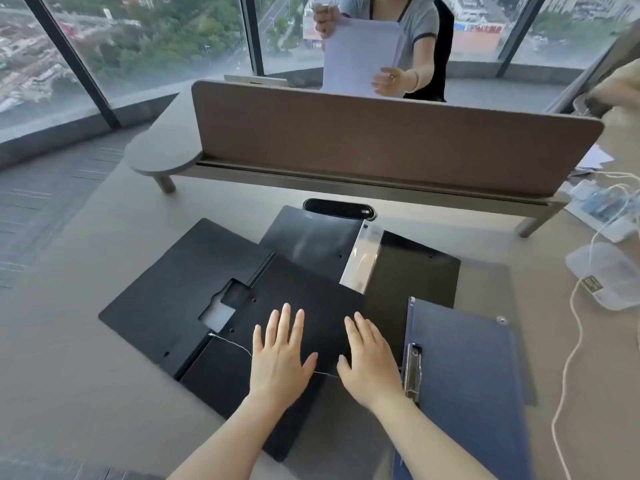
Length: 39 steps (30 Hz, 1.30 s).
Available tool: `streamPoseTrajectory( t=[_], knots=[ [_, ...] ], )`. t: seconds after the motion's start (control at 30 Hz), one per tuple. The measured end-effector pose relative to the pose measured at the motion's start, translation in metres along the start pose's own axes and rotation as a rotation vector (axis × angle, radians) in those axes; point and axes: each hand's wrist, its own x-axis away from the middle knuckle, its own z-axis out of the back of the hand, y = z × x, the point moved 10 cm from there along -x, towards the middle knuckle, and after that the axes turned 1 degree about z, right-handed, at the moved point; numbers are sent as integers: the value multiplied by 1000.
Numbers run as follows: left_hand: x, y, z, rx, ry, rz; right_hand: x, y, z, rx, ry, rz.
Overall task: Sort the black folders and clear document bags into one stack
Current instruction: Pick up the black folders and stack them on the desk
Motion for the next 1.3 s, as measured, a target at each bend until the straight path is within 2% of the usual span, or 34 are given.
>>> streamPoseTrajectory(
  t=[0.17, 0.23, 0.4, 0.53, 0.8, 0.97, 1.3],
  knots=[
    [9, -6, -30, 21, -144, 35, 0, 5, -18, -45, -38, -57],
    [12, -8, -37, 38, -185, 52, 1, 6, -19, -135, 13, -105],
    [12, -12, -38, 113, -174, 75, 2, 21, -20, -730, 160, -469],
    [9, -13, -36, 116, -210, 71, -1, 21, -29, -955, 158, -610],
    [7, -15, -28, 199, -222, 84, -4, 8, -36, -985, 29, -586],
    [-1, -37, 0, 323, -61, 126, -11, -1, -17, -943, 120, -486],
    [-33, -112, 74, 552, 161, 361, -29, -26, 58, -1013, 282, -244]
  ],
)
